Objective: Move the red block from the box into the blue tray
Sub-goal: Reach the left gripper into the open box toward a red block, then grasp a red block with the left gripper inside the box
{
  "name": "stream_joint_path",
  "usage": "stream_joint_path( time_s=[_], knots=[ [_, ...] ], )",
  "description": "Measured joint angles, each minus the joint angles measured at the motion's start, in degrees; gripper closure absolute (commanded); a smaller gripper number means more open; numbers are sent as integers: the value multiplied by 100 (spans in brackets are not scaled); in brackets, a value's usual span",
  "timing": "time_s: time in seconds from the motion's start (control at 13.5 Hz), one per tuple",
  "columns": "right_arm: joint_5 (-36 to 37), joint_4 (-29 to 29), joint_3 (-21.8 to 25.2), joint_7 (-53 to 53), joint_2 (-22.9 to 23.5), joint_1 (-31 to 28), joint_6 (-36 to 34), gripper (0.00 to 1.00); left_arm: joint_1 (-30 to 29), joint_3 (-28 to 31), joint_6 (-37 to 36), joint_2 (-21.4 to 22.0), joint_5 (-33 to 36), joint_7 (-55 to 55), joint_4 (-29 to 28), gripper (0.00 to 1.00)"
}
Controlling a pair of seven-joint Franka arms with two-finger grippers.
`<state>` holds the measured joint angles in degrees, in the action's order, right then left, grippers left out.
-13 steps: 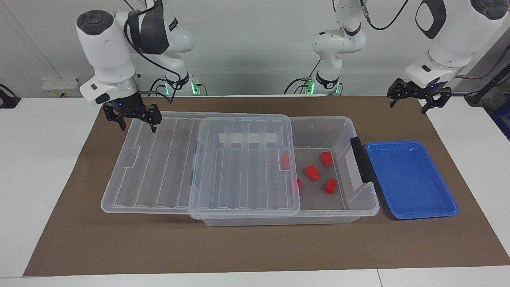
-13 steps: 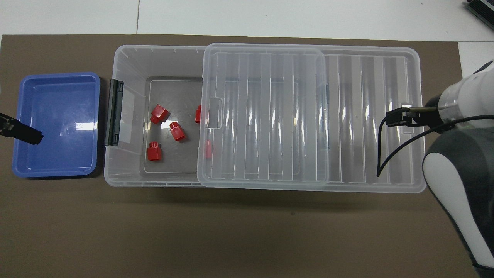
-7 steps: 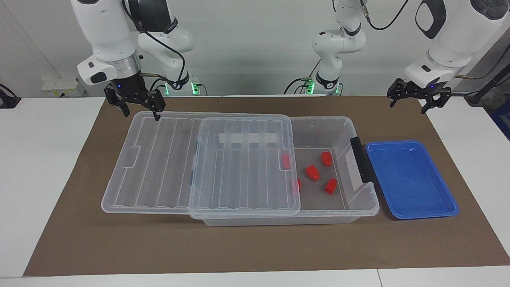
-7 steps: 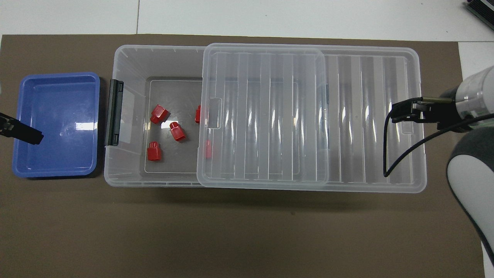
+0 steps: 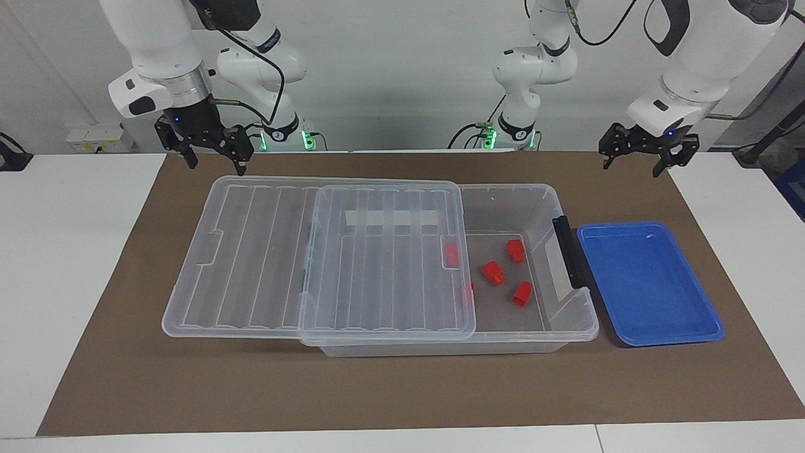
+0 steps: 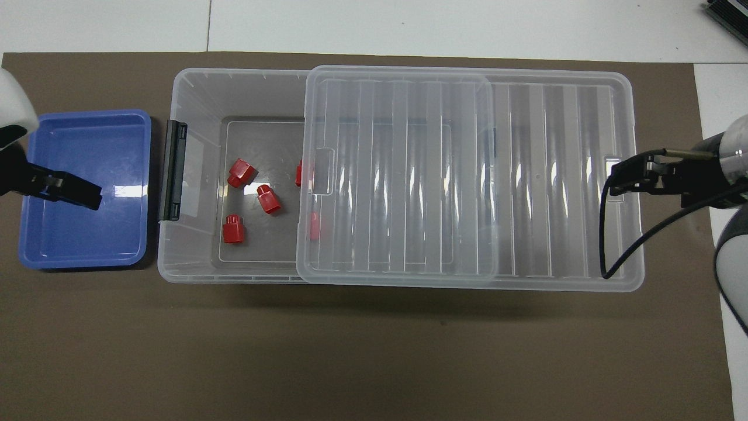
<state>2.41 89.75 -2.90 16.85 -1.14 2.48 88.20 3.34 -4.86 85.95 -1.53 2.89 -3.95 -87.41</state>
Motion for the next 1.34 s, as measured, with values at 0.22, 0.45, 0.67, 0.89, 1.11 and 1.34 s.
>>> stream_joint_path(
  time_s=[0.22, 0.45, 0.67, 0.89, 1.11, 1.34],
  knots=[
    [-3, 0, 11, 0, -21, -1, -98, 0, 905, -108, 724, -3, -129, 2444, -126, 0],
    [-6, 10, 11, 0, -22, -2, -98, 0, 1112, -100, 1425, -124, -204, 3437, -455, 0],
    [-7, 11, 17, 0, -24, -9, -98, 0, 972, 20, 2567, -482, -225, 3501, -1091, 0],
    [-10, 10, 17, 0, -45, -10, -98, 0, 949, 13, 3479, -694, -206, 3853, -1702, 0],
    [-11, 10, 18, 0, -64, -10, -98, 0, 1373, -48, 3617, -761, 191, 4786, -1795, 0],
    [-11, 10, 18, 0, -68, -10, -98, 0, 1714, -60, 3715, -1085, 866, 5377, -1802, 0]
  ],
)
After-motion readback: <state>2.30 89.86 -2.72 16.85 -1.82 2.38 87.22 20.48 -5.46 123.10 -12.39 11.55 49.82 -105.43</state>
